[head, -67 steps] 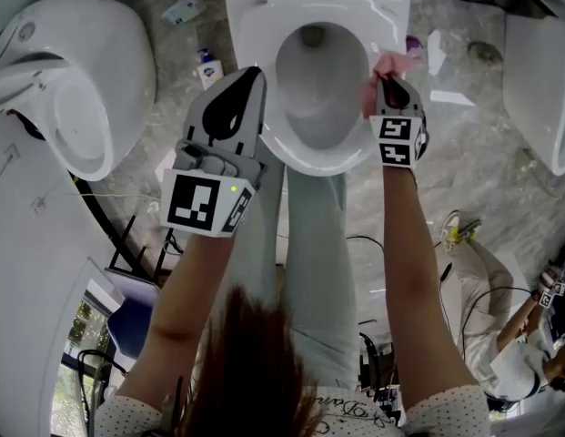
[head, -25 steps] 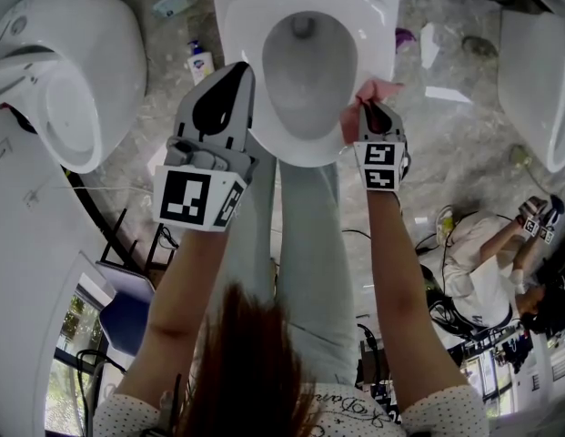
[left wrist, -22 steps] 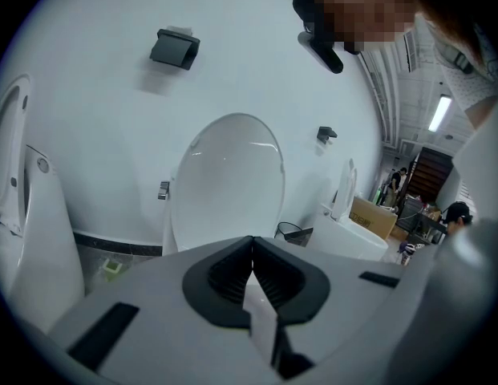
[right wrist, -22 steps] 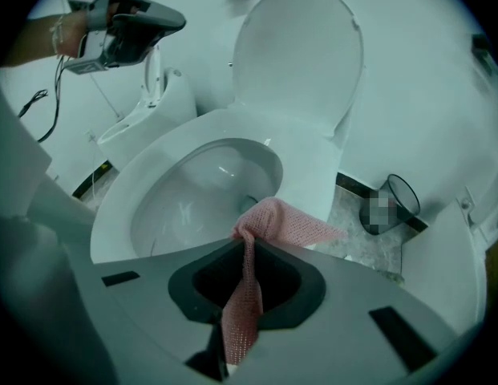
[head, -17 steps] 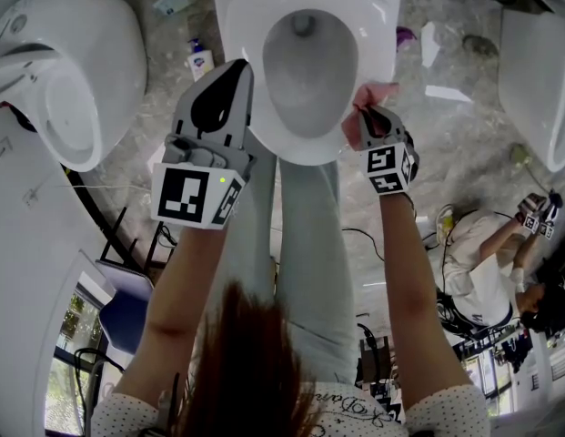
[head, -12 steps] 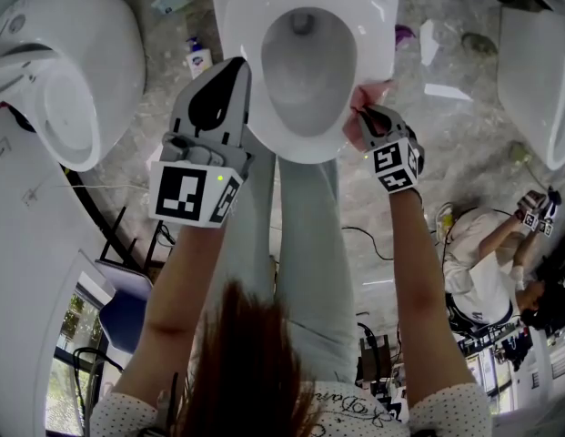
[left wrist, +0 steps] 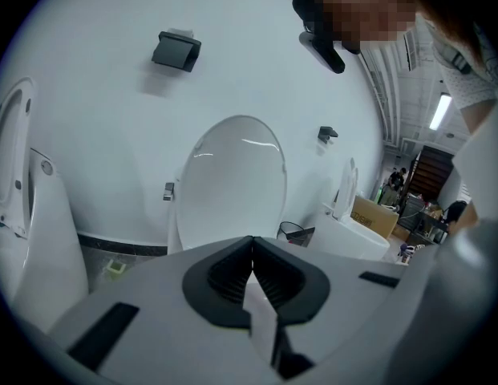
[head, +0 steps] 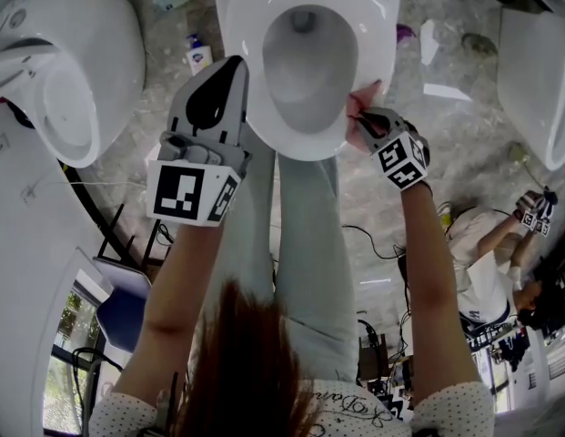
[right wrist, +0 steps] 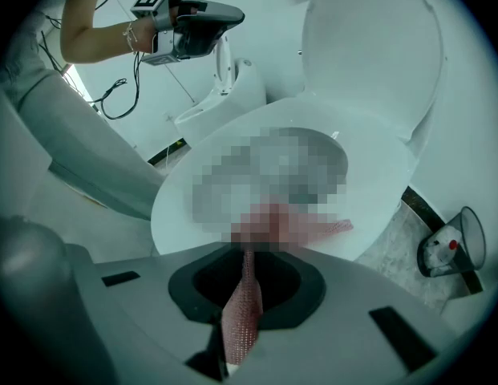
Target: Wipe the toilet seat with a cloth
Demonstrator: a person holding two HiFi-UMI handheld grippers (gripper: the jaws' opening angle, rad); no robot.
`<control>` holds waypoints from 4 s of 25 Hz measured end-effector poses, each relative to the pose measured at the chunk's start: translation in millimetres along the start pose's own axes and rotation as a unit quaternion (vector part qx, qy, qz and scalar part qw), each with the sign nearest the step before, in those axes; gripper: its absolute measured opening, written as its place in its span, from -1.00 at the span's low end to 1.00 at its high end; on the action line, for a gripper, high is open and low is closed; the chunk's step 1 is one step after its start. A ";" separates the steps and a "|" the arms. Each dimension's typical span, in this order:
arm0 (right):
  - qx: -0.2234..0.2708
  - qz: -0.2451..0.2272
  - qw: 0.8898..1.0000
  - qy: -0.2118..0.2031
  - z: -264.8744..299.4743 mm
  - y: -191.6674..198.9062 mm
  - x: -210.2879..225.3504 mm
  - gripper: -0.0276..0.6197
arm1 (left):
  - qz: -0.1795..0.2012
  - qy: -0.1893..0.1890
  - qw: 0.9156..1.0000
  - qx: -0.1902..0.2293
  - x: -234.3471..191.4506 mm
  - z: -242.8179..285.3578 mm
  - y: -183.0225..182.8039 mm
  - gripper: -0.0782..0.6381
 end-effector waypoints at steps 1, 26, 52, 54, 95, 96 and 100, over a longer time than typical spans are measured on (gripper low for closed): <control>0.000 -0.003 1.000 -0.007 0.2 -0.2 -2.2 -0.76 | 0.000 -0.001 1.000 0.000 -0.4 -0.8 0.1 -0.77; -0.020 -0.034 0.993 -0.109 22.5 -7.5 -68.7 -0.76 | -0.008 -0.038 0.999 0.006 -23.2 -18.4 10.0 -0.77; -0.013 -0.017 0.990 -0.142 57.4 -43.7 -112.9 -0.75 | 0.018 -0.100 0.995 0.012 -48.1 -66.4 14.8 -0.77; -0.010 -0.017 0.989 -0.143 58.5 -45.7 -113.1 -0.74 | 0.019 -0.103 0.994 0.012 -50.0 -67.9 13.8 -0.77; 0.047 0.145 0.986 -0.068 93.4 -136.6 -102.3 -0.74 | 0.004 -0.098 0.995 0.011 -80.4 -66.2 10.1 -0.77; 0.048 0.148 0.985 -0.068 94.4 -138.7 -99.8 -0.73 | 0.004 -0.098 0.995 0.011 -81.8 -65.7 10.2 -0.77; 0.060 0.173 0.981 -0.065 99.9 -147.8 -88.4 -0.73 | 0.003 -0.095 0.995 0.009 -86.1 -64.4 11.2 -0.77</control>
Point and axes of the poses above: the fingertips, and each gripper's own axes: z forward along the fingers, x to its right, y out of its underside, the point moved 2 cm from there along -z, backward along the fingers, and after that the axes turned 2 degrees about -z, right-handed, at the moved point
